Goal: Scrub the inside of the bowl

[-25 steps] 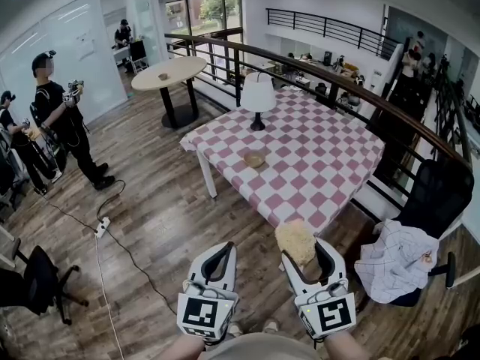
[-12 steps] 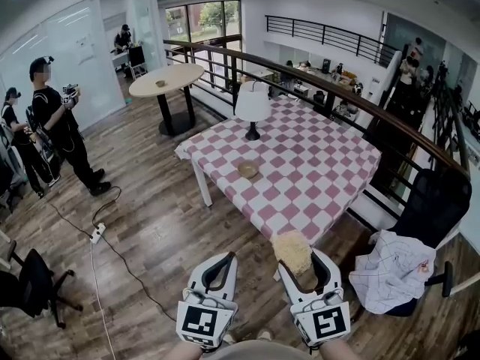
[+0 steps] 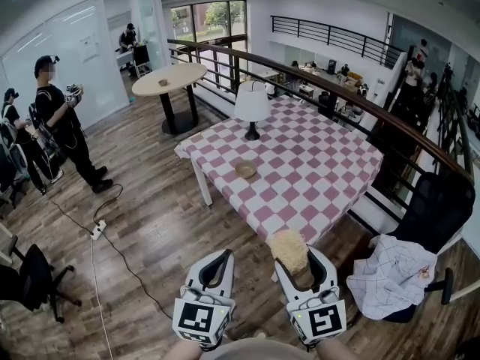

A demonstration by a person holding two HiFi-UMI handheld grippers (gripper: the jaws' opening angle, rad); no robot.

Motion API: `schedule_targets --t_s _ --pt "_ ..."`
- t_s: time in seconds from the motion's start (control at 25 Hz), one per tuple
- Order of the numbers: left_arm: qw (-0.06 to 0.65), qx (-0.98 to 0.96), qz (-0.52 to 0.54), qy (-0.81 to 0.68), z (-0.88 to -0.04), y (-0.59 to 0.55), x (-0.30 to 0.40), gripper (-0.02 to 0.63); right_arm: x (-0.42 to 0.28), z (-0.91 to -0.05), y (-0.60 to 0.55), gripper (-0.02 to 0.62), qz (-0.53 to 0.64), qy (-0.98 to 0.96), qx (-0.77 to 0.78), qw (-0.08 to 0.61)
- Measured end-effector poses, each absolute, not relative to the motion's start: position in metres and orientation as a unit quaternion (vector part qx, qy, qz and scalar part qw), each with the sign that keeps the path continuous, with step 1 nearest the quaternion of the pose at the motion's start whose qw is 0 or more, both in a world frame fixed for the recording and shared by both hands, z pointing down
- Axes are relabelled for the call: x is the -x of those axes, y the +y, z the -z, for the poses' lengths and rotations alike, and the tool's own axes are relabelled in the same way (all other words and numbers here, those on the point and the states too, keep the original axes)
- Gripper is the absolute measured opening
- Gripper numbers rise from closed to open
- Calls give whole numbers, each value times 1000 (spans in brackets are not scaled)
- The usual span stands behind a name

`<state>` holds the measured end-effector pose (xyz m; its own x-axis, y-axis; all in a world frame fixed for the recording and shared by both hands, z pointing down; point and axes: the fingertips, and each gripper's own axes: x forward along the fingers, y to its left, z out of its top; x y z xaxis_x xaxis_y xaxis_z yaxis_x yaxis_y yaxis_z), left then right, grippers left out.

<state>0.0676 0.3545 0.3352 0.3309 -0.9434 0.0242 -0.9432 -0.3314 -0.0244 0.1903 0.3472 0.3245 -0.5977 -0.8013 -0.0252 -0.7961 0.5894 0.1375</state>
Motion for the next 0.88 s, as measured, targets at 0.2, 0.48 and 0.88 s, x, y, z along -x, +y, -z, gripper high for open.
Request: schedule_targets --t_s 0.2,0.48,0.88 --pt "-4 814 12 581 -338 355 -81 14 -202 -331 342 249 63 -896 -440 18" --pt "2 804 19 595 -341 353 -86 14 -211 -338 338 249 62 -902 -428 12" --pt "21 801 19 598 -354 330 -82 14 -209 -351 311 249 69 -901 -428 -3"
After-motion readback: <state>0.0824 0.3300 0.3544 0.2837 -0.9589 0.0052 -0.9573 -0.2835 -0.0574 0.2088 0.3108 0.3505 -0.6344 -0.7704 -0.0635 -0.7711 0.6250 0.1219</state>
